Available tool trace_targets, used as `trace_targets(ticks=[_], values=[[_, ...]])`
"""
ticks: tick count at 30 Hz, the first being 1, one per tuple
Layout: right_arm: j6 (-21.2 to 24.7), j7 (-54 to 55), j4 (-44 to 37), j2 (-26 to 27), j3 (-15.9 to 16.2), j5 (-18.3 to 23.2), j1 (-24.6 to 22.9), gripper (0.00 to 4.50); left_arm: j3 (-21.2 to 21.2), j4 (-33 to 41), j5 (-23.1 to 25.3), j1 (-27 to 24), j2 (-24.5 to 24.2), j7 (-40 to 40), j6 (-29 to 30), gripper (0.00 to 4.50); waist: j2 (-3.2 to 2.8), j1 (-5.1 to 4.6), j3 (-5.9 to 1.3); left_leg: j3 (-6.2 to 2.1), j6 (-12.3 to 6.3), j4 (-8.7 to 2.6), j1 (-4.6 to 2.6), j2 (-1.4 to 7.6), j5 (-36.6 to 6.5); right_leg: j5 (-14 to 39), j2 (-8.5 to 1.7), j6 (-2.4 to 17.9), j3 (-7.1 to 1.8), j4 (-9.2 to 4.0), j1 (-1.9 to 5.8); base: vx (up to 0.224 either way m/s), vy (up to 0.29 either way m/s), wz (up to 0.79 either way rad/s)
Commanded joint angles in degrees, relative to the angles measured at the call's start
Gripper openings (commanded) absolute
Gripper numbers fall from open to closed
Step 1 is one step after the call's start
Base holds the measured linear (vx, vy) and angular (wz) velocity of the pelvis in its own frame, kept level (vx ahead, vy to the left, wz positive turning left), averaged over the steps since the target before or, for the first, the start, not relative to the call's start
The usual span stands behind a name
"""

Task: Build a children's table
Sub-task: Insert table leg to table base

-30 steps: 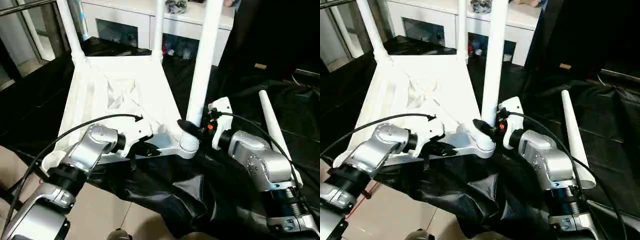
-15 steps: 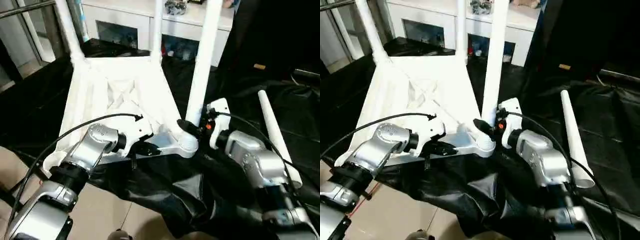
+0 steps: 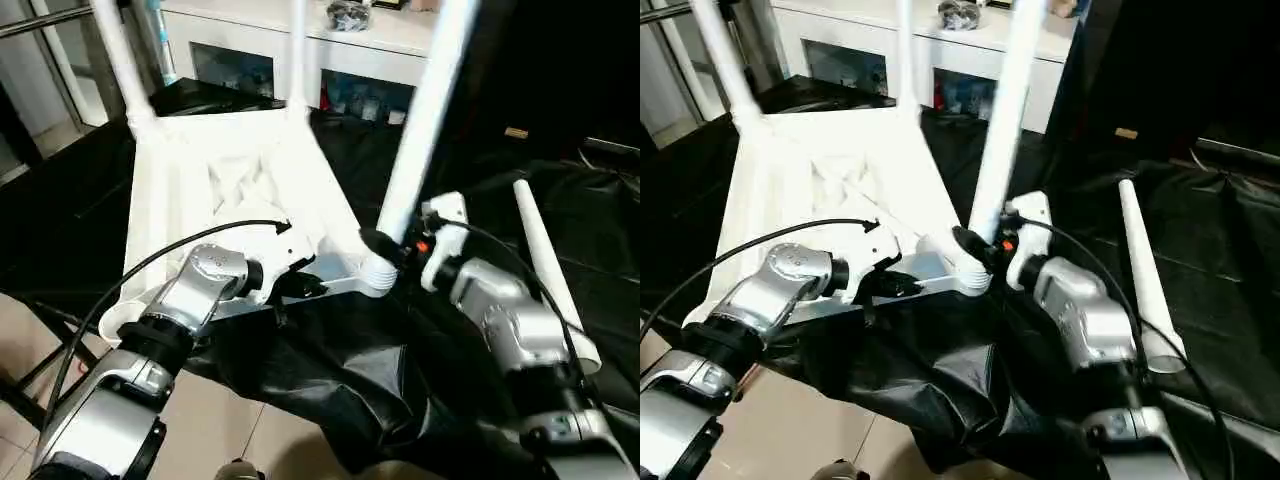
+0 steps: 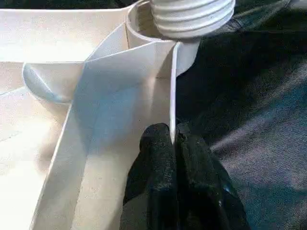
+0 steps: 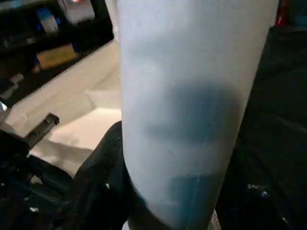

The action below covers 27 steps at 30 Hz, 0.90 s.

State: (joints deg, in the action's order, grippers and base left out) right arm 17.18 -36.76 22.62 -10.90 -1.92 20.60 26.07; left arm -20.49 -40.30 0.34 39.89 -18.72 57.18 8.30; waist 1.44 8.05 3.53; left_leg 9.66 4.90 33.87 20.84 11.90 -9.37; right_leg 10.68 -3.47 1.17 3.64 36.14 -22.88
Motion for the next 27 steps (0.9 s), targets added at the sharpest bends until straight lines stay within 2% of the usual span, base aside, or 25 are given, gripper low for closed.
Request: trace_targets(ticks=[1, 3, 5, 6, 7, 10, 15, 16, 19, 20, 22, 23, 25, 26, 27], values=[[0.0, 0.9, 4.25, -0.13, -0.99, -1.18, -3.4, 1.87, 3.32, -0.82, 0.08, 1.45, -0.38, -2.86, -0.98, 0.0, -0.68, -0.17, -4.06, -0.37, 1.53, -4.06, -0.75, 1.15, -15.31, 16.98, -4.75, 8.47, -2.7, -5.4, 2.58, 0.0, 0.0, 0.0], [-1.04, 1.37, 4.87, 0.31, -1.69, -1.06, -3.89, 1.87, 3.3, -0.92, 0.06, 1.43, -0.38, -2.91, -1.06, 0.0, -0.59, -0.26, -3.98, -0.38, 1.52, -4.16, -0.71, 1.11, -16.06, 18.05, -4.72, 8.27, -2.67, -5.56, 2.55, 0.0, 0.0, 0.0], [-2.58, 2.02, 5.9, 1.15, -2.93, -0.45, -4.41, 1.87, 3.26, -0.96, -0.16, 1.26, -0.39, -2.56, -1.05, 0.0, -0.77, -0.32, -3.94, -0.44, 1.67, -4.22, -0.81, 1.15, -16.98, 19.26, -4.77, 8.16, -2.66, -5.71, 2.46, 0.0, 0.0, 0.0], [-2.58, 2.02, 5.9, 1.15, -2.93, -0.45, -4.41, 1.87, 3.26, -0.96, -0.16, 1.26, -0.39, -2.56, -1.05, 0.0, -0.74, -0.35, -3.93, -0.51, 1.7, -4.29, -0.89, 1.17, -17.42, 19.94, -4.8, 8.1, -2.62, -5.76, 2.47, 0.0, 0.0, 0.0], [-2.89, 2.26, 5.74, 1.46, -3.14, -0.26, -4.48, 1.87, 3.08, -0.67, -0.22, 1.03, -0.52, -2.04, -1.12, 0.0, -0.98, -0.41, -3.86, -0.6, 1.73, -4.37, -0.83, 1.14, -17.74, 20.32, -4.72, 8.05, -2.59, -5.75, 2.53, 0.0, 0.0, 0.0], [-3.01, 2.61, 5.41, 1.58, -2.89, -0.2, -3.65, 1.87, 2.61, -0.08, -0.29, 0.55, -0.89, -0.73, -1.43, 0.0, -0.89, -0.52, -3.85, -0.65, 1.92, -4.5, -0.82, 1.11, -18.18, 21.33, -4.77, 7.59, -2.61, -5.9, 2.61, 0.0, 0.0, 0.0], [-2.78, 1.11, 6.21, -0.38, 0.82, -3.61, -1.03, 1.87, 1.65, 1.42, -0.66, -0.36, -1.75, 3.08, -1.67, 0.0, -0.53, -0.89, -3.87, -0.54, 1.81, -4.41, -0.92, 1.11, -17.31, 19.91, -4.68, 8.19, -2.69, -5.67, 2.49, 0.0, 0.0, 0.0], [-2.26, 0.08, 7.03, -1.0, 1.97, -5.0, 0.25, 1.87, 1.19, 2.12, -0.69, -0.69, -2.28, 4.58, -1.81, 0.0, -0.23, -1.2, -3.91, -0.57, 1.7, -4.44, -0.56, 1.03, -16.39, 19.04, -4.65, 8.44, -2.62, -5.43, 2.82, 0.0, 0.0, 0.0], [-1.97, -0.68, 7.48, -1.39, 2.71, -5.6, 1.05, 1.87, 1.05, 2.41, -0.67, -0.84, -2.55, 5.06, -1.76, 0.0, -0.37, -1.57, -3.95, -0.4, 1.3, -4.28, -0.62, 1.07, -15.38, 17.08, -4.62, 9.03, -2.74, -5.33, 2.71, 0.0, 0.0, 0.0], [-1.52, -1.6, 7.92, -1.9, 3.71, -6.06, 1.78, 1.87, 1.01, 2.47, -0.56, -0.93, -2.69, 5.12, -1.8, 0.0, -0.07, -1.58, -4.04, -0.28, 0.92, -4.2, -0.67, 1.06, -14.67, 15.8, -4.57, 9.45, -2.74, -5.24, 2.77, 0.0, 0.0, 0.0], [-0.85, -2.53, 8.18, -2.37, 4.78, -6.37, 2.45, 1.86, 0.98, 2.36, -0.42, -0.95, -2.75, 4.89, -1.93, 0.0, -0.25, -1.54, -4.01, -0.21, 0.61, -4.21, -0.68, 1.08, -13.44, 14.33, -4.48, 9.74, -2.74, -5.11, 2.78, 0.0, 0.0, 0.0], [-0.85, -2.53, 8.18, -2.37, 4.78, -6.37, 2.45, 1.86, 0.98, 2.36, -0.42, -0.95, -2.75, 4.89, -1.93, 0.0, 0.29, -1.53, -3.99, -0.13, 0.35, -4.14, -0.6, 1.01, -13.09, 14.43, -4.52, 9.73, -2.74, -5.03, 2.88, 0.0, 0.0, 0.0], [-0.31, -3.64, 8.08, -2.62, 5.65, -6.51, 3.05, 1.86, 1.03, 2.25, -0.27, -0.95, -2.82, 4.72, -1.95, 0.0, 0.07, -1.5, -3.87, -0.14, 0.33, -4.23, -0.68, 1.08, -13.82, 16.27, -4.62, 9.24, -2.73, -5.33, 2.75, 0.0, 0.0, 0.0], [-0.02, -4.24, 7.9, -2.74, 6.05, -6.59, 3.3, 1.86, 1.07, 2.23, -0.19, -0.98, -2.84, 4.69, -1.97, 0.0, 0.53, -1.5, -3.85, -0.14, 0.21, -4.26, -0.68, 1.08, -13.85, 17.39, -4.63, 8.86, -2.7, -5.32, 2.78, 0.0, 0.0, 0.0], [0.43, -5.04, 7.63, -2.85, 6.53, -6.64, 3.55, 1.86, 1.11, 2.29, -0.14, -1.06, -2.89, 4.71, -1.94, 0.0, 0.28, -1.56, -3.79, -0.18, 0.33, -4.33, -0.7, 1.17, -14.28, 18.34, -4.67, 8.55, -2.73, -5.49, 2.66, 0.0, 0.0, 0.0]])
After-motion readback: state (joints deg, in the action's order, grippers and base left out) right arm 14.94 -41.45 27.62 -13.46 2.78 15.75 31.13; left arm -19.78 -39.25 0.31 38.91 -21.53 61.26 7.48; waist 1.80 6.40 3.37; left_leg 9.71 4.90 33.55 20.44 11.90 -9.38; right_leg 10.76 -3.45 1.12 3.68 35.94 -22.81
